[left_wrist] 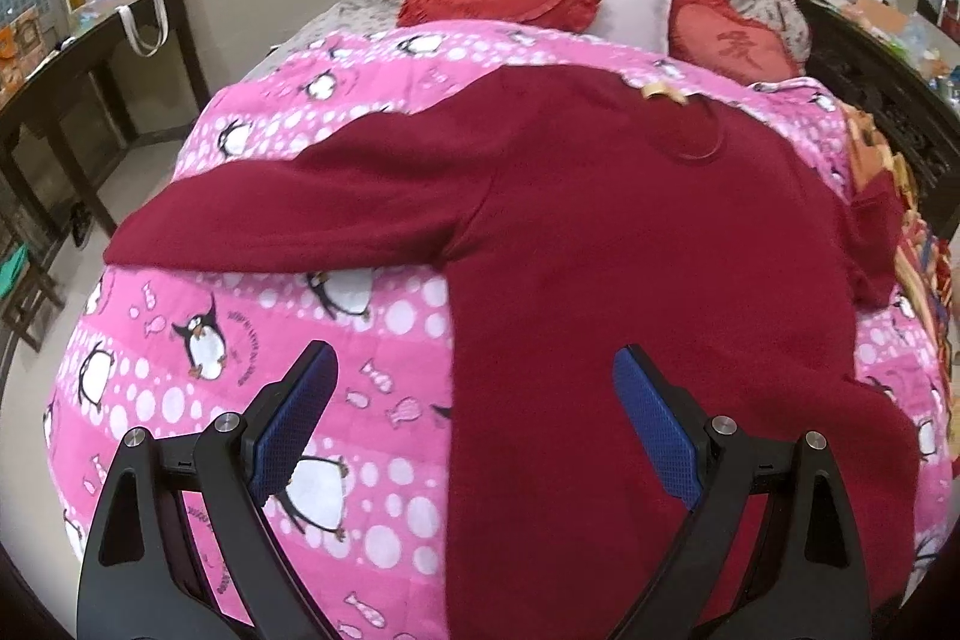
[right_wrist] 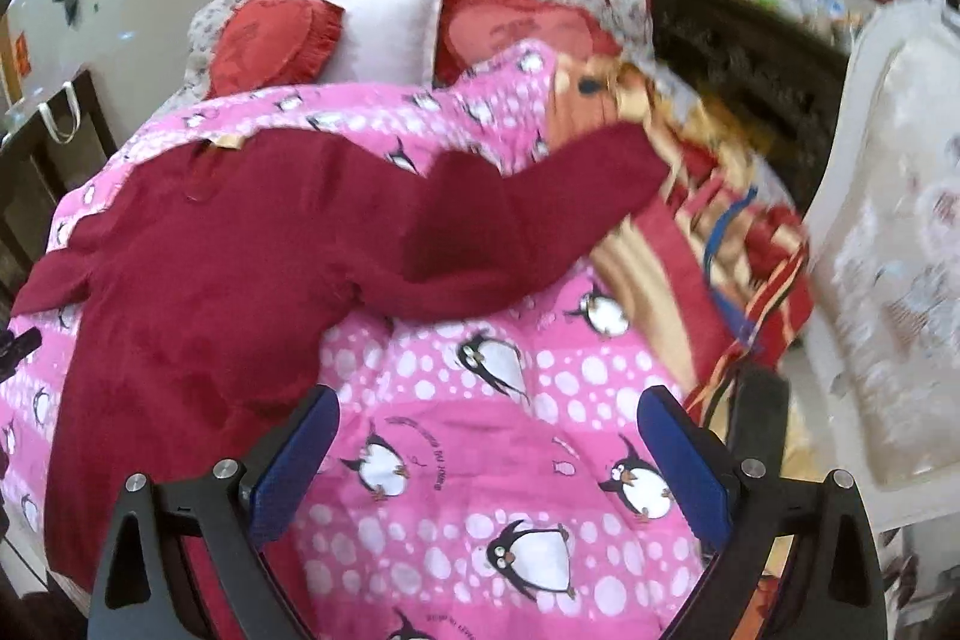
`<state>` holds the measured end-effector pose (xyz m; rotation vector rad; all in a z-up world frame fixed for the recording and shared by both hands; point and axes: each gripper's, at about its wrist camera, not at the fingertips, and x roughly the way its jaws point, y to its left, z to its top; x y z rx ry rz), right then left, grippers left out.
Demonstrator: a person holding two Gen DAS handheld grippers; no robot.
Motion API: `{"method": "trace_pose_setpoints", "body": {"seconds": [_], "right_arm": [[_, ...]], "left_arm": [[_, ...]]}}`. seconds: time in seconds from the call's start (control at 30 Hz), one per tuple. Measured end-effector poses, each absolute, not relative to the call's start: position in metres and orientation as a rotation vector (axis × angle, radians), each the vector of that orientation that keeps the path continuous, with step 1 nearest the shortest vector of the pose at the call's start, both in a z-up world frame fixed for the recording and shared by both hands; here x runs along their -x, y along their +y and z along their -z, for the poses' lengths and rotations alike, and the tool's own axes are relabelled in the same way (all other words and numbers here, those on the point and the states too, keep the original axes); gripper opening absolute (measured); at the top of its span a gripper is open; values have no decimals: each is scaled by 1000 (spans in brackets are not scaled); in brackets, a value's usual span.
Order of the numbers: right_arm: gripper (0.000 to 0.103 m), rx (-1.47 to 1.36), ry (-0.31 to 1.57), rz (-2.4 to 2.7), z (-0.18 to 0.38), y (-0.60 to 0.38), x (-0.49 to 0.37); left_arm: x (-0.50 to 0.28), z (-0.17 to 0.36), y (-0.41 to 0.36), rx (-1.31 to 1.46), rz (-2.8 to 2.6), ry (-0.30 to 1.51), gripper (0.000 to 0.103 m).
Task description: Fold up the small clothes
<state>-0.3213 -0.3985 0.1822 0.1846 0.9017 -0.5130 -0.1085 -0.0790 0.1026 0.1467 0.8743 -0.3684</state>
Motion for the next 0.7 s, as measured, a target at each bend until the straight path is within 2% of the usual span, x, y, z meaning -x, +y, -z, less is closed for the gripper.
{"method": "trace_pose_setpoints", "body": {"seconds": [0.4, 0.7], "right_arm": [[99, -311, 860, 245, -202, -326, 263], [99, -428, 902, 109, -179, -283, 211]], "left_arm": [[109, -112, -72, -123, 381, 868, 93], [97, -96, -62, -127, 330, 901, 93]]}}
